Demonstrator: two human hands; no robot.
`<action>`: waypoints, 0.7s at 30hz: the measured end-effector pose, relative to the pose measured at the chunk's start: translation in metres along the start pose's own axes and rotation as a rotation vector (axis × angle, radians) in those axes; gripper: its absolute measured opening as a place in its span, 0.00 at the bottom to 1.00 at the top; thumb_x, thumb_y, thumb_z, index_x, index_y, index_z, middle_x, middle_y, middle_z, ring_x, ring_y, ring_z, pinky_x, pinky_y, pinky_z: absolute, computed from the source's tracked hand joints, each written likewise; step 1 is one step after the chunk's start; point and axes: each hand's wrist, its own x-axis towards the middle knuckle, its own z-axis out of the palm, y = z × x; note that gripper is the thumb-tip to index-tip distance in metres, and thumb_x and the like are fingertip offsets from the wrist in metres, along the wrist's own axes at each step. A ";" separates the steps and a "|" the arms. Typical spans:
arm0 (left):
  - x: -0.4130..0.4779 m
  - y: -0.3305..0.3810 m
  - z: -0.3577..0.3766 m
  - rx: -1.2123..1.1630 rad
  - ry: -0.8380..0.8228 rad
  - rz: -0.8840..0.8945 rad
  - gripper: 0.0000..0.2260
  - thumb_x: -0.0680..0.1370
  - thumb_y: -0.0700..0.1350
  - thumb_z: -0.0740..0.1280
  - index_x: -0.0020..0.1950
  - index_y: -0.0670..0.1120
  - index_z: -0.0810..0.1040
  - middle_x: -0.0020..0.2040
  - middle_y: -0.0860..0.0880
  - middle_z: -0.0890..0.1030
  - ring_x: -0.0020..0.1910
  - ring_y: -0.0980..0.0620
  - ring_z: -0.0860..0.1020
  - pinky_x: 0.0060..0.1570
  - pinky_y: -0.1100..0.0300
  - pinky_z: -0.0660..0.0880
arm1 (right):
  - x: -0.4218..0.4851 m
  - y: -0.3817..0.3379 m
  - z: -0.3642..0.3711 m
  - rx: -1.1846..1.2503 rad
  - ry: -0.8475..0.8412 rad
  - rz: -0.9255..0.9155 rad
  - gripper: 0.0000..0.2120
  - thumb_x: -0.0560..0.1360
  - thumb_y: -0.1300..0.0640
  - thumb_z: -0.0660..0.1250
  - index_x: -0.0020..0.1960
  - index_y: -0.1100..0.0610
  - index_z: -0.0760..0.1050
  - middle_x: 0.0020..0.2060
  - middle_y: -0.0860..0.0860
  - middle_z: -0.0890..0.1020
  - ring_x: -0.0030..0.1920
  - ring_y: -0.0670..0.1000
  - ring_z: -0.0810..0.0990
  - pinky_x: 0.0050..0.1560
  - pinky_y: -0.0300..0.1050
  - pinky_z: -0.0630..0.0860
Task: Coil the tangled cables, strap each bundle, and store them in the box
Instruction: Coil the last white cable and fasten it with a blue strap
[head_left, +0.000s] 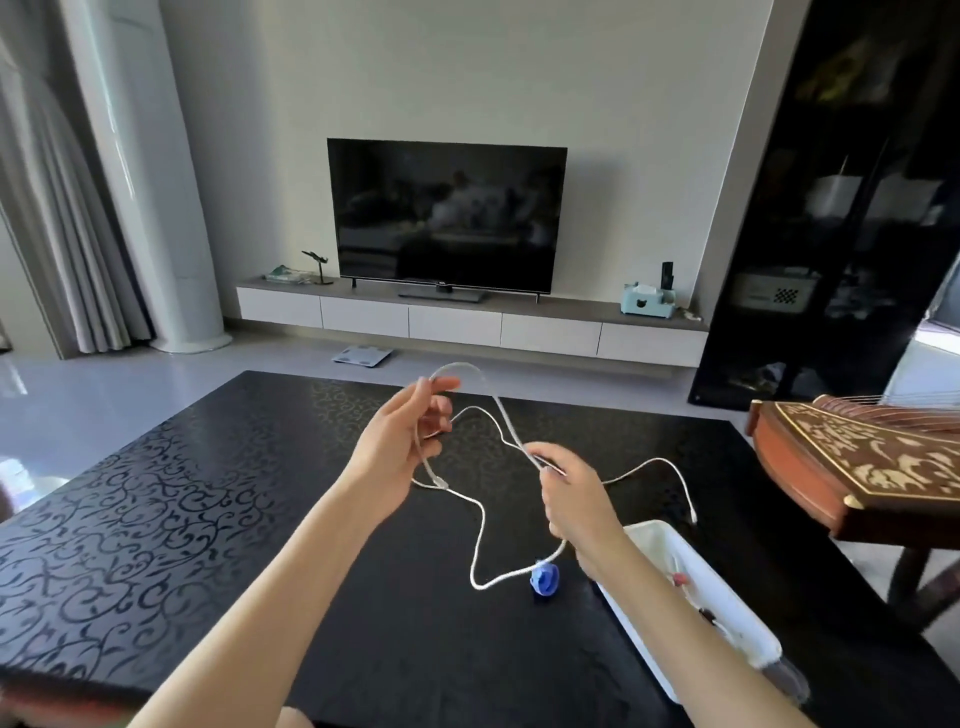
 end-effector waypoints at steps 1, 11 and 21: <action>0.001 0.006 0.004 0.015 0.018 0.014 0.16 0.80 0.54 0.58 0.44 0.52 0.85 0.41 0.54 0.80 0.41 0.56 0.77 0.36 0.66 0.73 | -0.008 0.006 0.004 -0.022 -0.066 0.018 0.20 0.77 0.65 0.52 0.52 0.47 0.78 0.22 0.39 0.71 0.21 0.40 0.65 0.21 0.33 0.62; 0.005 0.030 0.007 -0.115 -0.195 -0.021 0.21 0.79 0.59 0.50 0.60 0.51 0.78 0.53 0.49 0.81 0.53 0.46 0.79 0.59 0.45 0.70 | -0.044 0.007 0.014 -0.025 -0.196 -0.013 0.10 0.80 0.62 0.57 0.46 0.58 0.77 0.20 0.45 0.69 0.20 0.41 0.66 0.25 0.31 0.64; 0.016 0.037 0.024 0.196 0.022 0.049 0.17 0.81 0.57 0.54 0.68 0.57 0.71 0.30 0.52 0.73 0.23 0.56 0.64 0.23 0.65 0.63 | -0.057 0.013 0.002 -0.004 -0.284 -0.026 0.10 0.80 0.62 0.59 0.48 0.56 0.78 0.30 0.47 0.79 0.31 0.43 0.75 0.37 0.33 0.73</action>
